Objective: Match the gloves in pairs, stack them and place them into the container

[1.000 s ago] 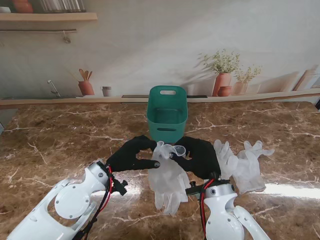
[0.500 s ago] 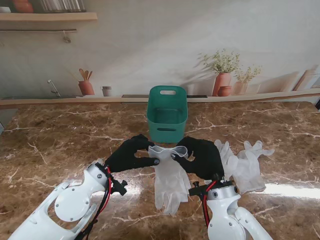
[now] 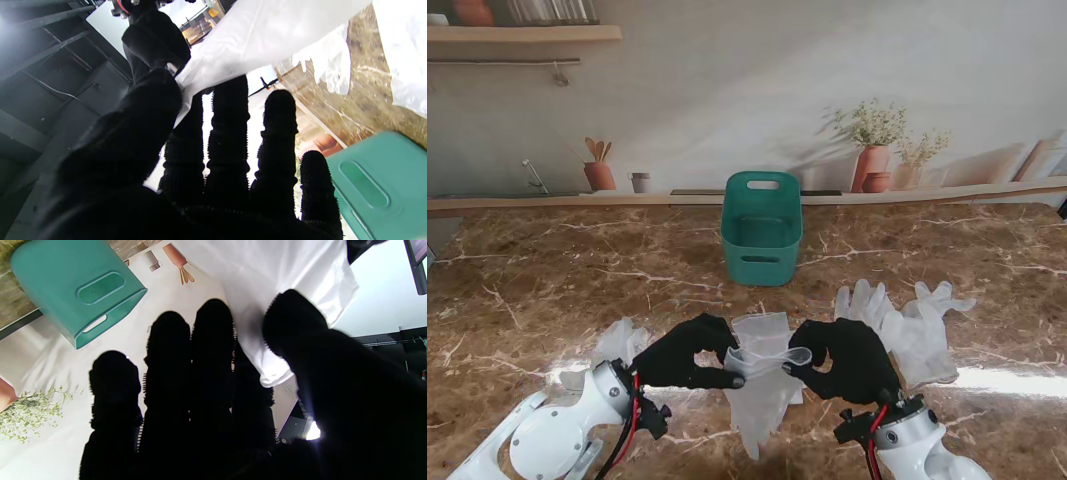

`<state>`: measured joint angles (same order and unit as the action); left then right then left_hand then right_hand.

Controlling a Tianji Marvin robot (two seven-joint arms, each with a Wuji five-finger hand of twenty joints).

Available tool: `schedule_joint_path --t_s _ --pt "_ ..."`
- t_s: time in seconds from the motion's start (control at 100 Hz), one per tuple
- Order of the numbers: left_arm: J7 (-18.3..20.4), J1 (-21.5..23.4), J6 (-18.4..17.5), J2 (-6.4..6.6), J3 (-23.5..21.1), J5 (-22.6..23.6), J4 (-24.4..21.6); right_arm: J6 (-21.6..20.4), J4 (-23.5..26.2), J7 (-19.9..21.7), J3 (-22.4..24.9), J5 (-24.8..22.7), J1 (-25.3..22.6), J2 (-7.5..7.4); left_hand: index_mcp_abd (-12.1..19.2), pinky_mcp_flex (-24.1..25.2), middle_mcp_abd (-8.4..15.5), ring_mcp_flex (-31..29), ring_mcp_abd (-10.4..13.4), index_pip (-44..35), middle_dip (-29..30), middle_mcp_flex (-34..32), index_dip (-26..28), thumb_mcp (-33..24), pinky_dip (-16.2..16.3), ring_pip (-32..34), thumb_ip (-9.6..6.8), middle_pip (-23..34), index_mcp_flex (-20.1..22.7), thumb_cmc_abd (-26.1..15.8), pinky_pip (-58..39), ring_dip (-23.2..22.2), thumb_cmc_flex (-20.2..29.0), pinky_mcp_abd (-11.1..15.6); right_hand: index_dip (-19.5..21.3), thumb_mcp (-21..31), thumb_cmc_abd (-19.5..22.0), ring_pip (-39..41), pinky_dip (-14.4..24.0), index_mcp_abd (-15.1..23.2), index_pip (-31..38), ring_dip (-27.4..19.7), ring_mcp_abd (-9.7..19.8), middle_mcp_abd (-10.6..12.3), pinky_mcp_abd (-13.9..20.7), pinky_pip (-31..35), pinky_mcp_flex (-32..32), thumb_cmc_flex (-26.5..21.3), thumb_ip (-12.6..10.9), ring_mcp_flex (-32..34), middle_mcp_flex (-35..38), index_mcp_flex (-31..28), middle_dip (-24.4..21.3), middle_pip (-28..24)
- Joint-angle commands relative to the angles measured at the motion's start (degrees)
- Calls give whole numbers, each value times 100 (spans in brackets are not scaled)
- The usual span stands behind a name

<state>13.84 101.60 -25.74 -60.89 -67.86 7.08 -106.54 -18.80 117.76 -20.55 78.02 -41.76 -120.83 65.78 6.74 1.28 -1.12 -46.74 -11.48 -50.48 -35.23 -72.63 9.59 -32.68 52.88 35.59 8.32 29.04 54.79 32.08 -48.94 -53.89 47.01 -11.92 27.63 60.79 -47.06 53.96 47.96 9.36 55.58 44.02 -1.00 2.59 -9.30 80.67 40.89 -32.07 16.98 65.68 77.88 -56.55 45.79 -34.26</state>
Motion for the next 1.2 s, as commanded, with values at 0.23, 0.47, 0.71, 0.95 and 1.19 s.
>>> schedule_joint_path --t_s 0.23,0.47,0.71,0.95,1.19 --pt "133 187 43 65 180 46 103 291 283 222 112 36 -537 -40 -196 -48 226 -449 222 52 755 -617 -143 -214 -207 89 246 -249 265 33 -382 227 -11 139 -279 103 -89 257 -132 -132 159 198 52 -169 -45 433 199 -245 24 382 373 -125 61 -165" --pt "-248 -108 744 -63 276 495 477 1194 -261 593 -368 360 372 -63 -349 -53 133 -491 140 99 1037 -596 -88 -114 -382 198 209 -62 206 -165 -535 200 97 147 -395 79 -59 268 -172 -146 178 203 48 -164 -39 464 148 -257 11 380 389 -121 65 -187" --pt "-847 -702 1376 -242 611 897 1102 1750 -1158 564 -983 544 1520 -13 -397 11 16 -367 4 60 987 -523 -31 -178 -352 325 187 54 175 -164 -559 111 163 115 -465 103 -111 306 -197 -110 211 220 66 -132 -28 526 162 -256 14 359 395 -134 85 -228" --pt "-1565 -1290 1822 -435 1004 1350 1525 2063 -1900 309 -1305 733 2246 96 -341 76 -53 -262 -36 -6 766 -433 80 -345 -296 459 190 284 153 -135 -533 10 109 136 -495 145 -126 310 -222 -64 238 213 85 -125 -25 548 156 -239 26 341 398 -140 81 -244" --pt "-1762 -1898 2366 -515 1418 1721 1840 2418 -2479 225 -1506 753 2749 149 -328 82 -57 -264 -51 11 490 -410 212 -397 -280 582 203 439 113 -171 -499 -53 57 133 -508 152 -136 346 -235 -60 253 223 87 -127 -9 571 129 -240 33 327 399 -135 79 -260"
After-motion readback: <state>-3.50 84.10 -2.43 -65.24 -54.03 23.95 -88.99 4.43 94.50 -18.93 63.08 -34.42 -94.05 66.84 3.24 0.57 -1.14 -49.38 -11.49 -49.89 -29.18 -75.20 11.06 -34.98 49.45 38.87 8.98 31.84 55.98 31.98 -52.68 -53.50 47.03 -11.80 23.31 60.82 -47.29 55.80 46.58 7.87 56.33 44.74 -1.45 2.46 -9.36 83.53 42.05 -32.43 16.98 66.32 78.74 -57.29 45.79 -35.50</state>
